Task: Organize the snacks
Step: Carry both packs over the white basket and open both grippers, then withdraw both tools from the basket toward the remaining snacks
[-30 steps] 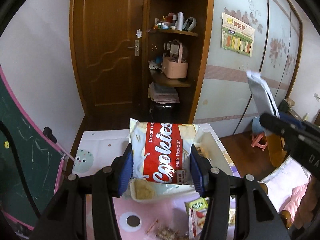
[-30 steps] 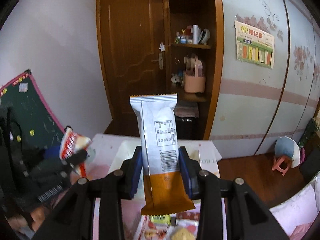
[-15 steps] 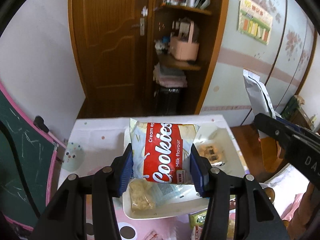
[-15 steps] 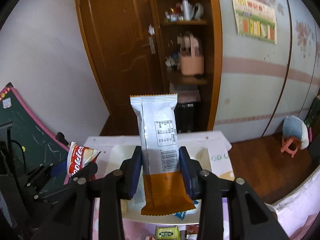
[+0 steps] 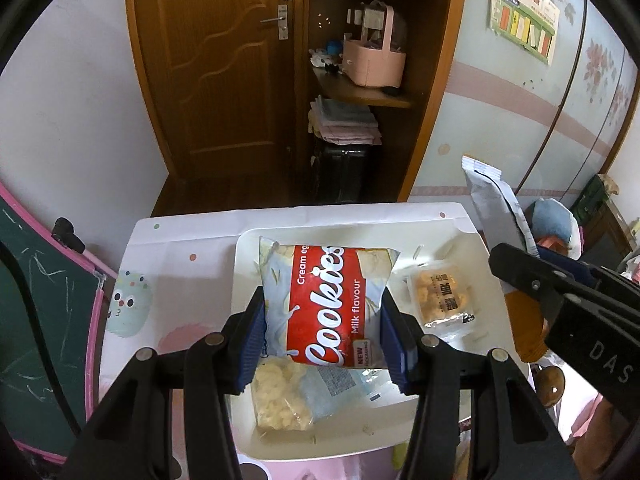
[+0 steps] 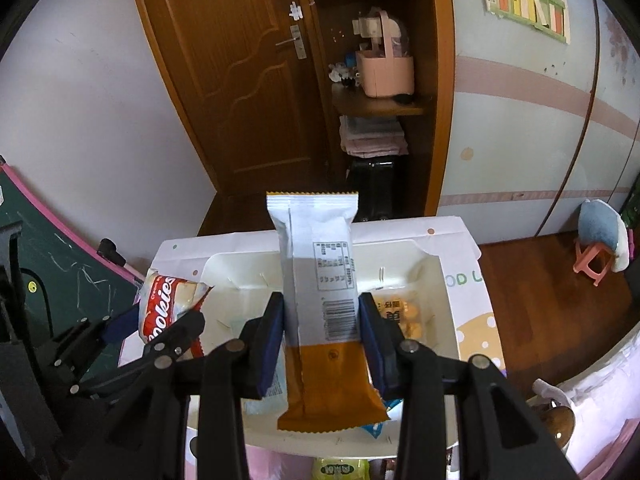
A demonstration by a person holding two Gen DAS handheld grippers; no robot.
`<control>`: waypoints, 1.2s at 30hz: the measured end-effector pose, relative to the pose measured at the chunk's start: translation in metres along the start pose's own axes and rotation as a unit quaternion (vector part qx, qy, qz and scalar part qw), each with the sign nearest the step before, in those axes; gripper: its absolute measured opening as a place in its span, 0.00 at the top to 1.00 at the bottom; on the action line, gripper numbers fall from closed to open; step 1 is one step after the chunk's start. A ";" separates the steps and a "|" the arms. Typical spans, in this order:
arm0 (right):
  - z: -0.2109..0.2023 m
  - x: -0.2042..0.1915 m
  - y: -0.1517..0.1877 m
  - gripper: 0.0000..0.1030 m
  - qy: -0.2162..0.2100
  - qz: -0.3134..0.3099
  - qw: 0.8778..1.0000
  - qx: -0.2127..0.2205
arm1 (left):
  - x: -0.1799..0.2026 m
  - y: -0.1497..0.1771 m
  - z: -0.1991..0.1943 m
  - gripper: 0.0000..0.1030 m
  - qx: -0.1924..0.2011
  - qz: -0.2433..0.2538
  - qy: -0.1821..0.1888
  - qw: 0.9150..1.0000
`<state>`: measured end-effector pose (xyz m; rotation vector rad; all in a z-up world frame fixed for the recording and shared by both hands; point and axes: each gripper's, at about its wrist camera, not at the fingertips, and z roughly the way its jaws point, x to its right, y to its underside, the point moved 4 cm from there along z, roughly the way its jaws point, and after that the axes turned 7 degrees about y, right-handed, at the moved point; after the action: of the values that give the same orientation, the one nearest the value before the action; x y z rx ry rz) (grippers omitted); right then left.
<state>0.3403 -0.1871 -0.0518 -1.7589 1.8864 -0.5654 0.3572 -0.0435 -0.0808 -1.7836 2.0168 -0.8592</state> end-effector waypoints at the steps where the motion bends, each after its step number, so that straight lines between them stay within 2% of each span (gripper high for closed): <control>1: 0.002 0.000 0.000 0.64 -0.001 0.000 1.000 -0.002 | -0.001 0.001 -0.001 0.51 0.000 0.001 0.001 1.000; 12: 0.022 -0.001 0.001 0.61 0.004 0.002 1.000 -0.019 | 0.000 0.006 0.019 0.49 -0.018 0.006 0.012 1.000; 14: 0.026 0.000 0.002 0.61 0.006 0.005 1.000 -0.022 | 0.002 0.008 0.026 0.40 -0.033 0.008 0.030 0.999; 16: 0.029 0.001 0.003 0.61 -0.004 0.011 1.000 -0.028 | 0.003 0.012 0.030 0.15 -0.044 0.009 0.038 0.998; 17: 0.031 0.002 0.004 0.60 -0.010 0.015 0.999 -0.031 | 0.003 0.014 0.031 0.13 -0.045 0.009 0.039 0.998; 22: 0.033 0.005 0.010 0.52 -0.002 0.017 0.999 -0.029 | 0.005 0.023 0.032 0.13 -0.054 0.022 0.040 0.997; 26: 0.030 0.006 0.013 0.49 -0.006 0.019 0.999 -0.029 | 0.005 0.025 0.026 0.13 -0.041 0.031 0.027 0.998; 36: 0.000 0.008 0.021 0.47 -0.008 0.015 1.000 -0.017 | -0.001 0.031 -0.011 0.13 -0.019 0.020 0.025 0.999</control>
<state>0.3231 -0.1929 -0.0650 -1.7497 1.9183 -0.5085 0.3265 -0.0390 -0.0911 -1.7527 2.1060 -0.8658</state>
